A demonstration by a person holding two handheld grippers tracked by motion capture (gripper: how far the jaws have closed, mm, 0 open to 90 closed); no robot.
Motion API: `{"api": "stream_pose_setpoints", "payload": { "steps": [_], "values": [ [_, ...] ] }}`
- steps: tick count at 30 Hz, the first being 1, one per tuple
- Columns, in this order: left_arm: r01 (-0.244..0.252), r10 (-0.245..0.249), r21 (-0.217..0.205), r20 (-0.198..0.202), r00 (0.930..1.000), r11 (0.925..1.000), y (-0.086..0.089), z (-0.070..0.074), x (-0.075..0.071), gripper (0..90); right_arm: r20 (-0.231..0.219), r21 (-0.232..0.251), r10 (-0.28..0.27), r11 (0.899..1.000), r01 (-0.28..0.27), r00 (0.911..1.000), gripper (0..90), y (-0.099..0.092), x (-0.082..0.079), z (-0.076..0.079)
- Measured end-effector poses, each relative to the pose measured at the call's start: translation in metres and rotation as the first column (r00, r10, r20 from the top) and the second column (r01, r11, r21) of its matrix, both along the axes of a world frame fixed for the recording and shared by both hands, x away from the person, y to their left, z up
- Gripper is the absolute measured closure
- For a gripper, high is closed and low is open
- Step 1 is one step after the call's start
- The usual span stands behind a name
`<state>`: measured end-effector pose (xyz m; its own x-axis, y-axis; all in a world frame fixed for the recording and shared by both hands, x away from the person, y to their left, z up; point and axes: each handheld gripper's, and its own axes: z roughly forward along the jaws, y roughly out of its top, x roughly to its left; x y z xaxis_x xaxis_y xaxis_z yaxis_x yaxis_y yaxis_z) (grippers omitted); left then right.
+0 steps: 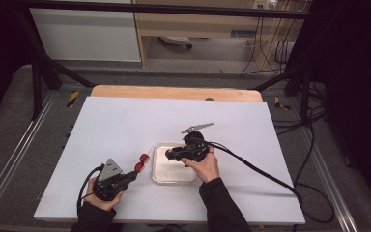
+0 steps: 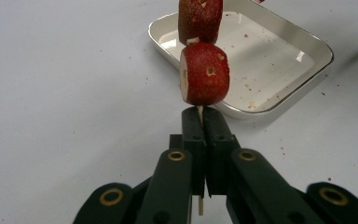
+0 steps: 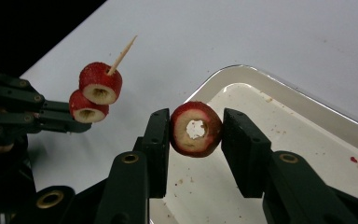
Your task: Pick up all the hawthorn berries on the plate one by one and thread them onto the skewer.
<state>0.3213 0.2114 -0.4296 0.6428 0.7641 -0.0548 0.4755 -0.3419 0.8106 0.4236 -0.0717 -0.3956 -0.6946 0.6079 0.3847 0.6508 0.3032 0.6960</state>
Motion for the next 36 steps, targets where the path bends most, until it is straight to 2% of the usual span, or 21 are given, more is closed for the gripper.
{"api": "stream_pose_setpoints", "payload": {
  "steps": [4,7,9,19,24,28,29,36],
  "values": [
    [-0.008,0.008,-0.007,0.001,1.0000,0.9999,-0.003,-0.001,-0.001,88.3,0.005,0.105,-0.046,0.993,0.046,0.9989,63.1,-0.010,-0.008,-0.009],
    [-0.013,0.013,-0.011,0.008,0.9999,0.9999,-0.006,0.000,-0.002,88.4,0.015,0.182,-0.086,0.980,0.082,0.9962,63.1,-0.018,-0.012,-0.013],
    [-0.015,0.015,-0.016,0.008,0.9998,0.9998,-0.009,0.000,-0.002,88.4,0.016,0.210,-0.105,0.973,0.099,0.9944,63.2,-0.022,-0.014,-0.017],
    [0.000,0.001,-0.010,0.017,0.9999,1.0000,-0.026,-0.001,-0.003,88.3,0.019,0.313,-0.173,0.936,0.158,0.9848,63.2,-0.028,-0.021,-0.032],
    [0.001,-0.001,-0.017,0.019,0.9998,0.9999,-0.033,-0.002,-0.006,88.3,0.030,0.374,-0.223,0.907,0.196,0.9745,63.2,-0.029,-0.023,-0.032],
    [-0.012,0.013,-0.033,0.020,0.9997,0.9994,-0.036,-0.001,-0.008,88.3,0.036,0.409,-0.249,0.887,0.213,0.9679,63.2,-0.028,-0.023,-0.030],
    [-0.013,0.014,-0.036,0.019,0.9997,0.9993,-0.036,-0.001,-0.008,88.3,0.031,0.421,-0.260,0.879,0.224,0.9650,63.2,-0.028,-0.023,-0.030],
    [-0.021,0.022,-0.047,0.015,0.9996,0.9987,-0.041,-0.002,-0.011,88.3,0.009,0.472,-0.293,0.844,0.255,0.9559,63.2,-0.028,-0.020,-0.029]
  ]
}}
